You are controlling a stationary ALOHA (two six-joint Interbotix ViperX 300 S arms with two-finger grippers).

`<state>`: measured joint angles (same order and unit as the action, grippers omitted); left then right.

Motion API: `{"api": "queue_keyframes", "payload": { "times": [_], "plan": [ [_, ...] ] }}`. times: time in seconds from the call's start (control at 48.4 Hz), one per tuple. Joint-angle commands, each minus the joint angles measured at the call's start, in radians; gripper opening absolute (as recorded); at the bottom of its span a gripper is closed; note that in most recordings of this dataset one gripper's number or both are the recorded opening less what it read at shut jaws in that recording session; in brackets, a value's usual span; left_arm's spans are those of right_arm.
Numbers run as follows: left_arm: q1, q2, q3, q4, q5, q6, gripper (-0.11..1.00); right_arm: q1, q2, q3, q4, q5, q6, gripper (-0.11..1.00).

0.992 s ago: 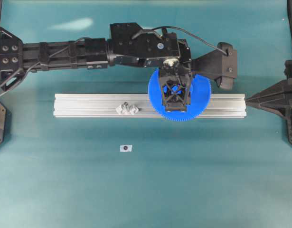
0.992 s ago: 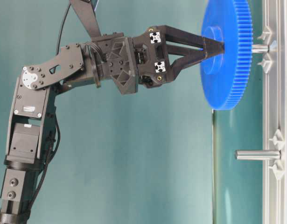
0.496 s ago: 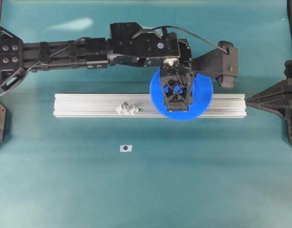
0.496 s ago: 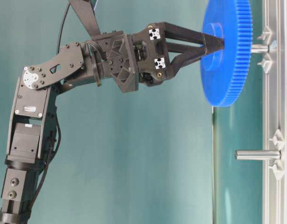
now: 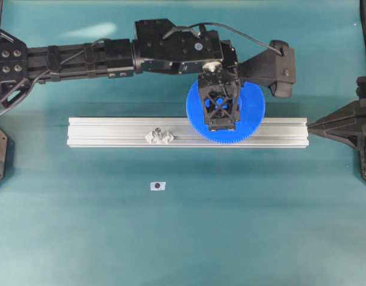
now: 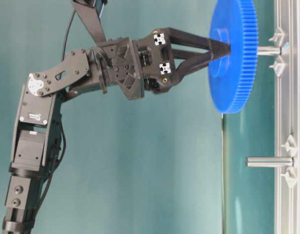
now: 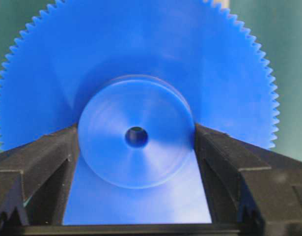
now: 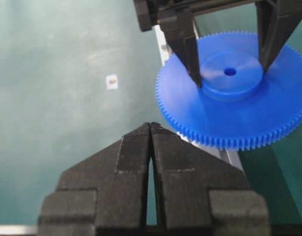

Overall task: Insert the large gear onto the shaft.
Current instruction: 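Align the gear's center hole above the right metal shaft, then lower the blue gear down onto the right shaft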

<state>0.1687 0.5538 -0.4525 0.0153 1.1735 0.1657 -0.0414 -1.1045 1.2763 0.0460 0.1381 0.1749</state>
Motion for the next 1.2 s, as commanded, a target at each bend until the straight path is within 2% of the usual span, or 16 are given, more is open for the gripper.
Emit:
{"api": "queue_keyframes", "payload": {
  "times": [0.0,0.165,0.434,1.178],
  "plan": [
    [0.003,-0.014,0.006,0.005,-0.002,0.003,0.77,-0.003,0.006,-0.011,0.002,-0.006,0.009,0.05],
    [-0.032,-0.014,0.012,0.005,-0.005,0.000,0.77,-0.003,0.006,-0.008,0.002,-0.006,0.009,0.05],
    [-0.048,-0.015,0.051,0.005,-0.043,-0.063,0.77,-0.003,0.006,-0.005,0.002,-0.008,0.011,0.05],
    [-0.087,-0.035,0.072,0.005,-0.028,-0.089,0.77,-0.003,0.006,0.000,0.002,-0.012,0.011,0.05]
  ]
}}
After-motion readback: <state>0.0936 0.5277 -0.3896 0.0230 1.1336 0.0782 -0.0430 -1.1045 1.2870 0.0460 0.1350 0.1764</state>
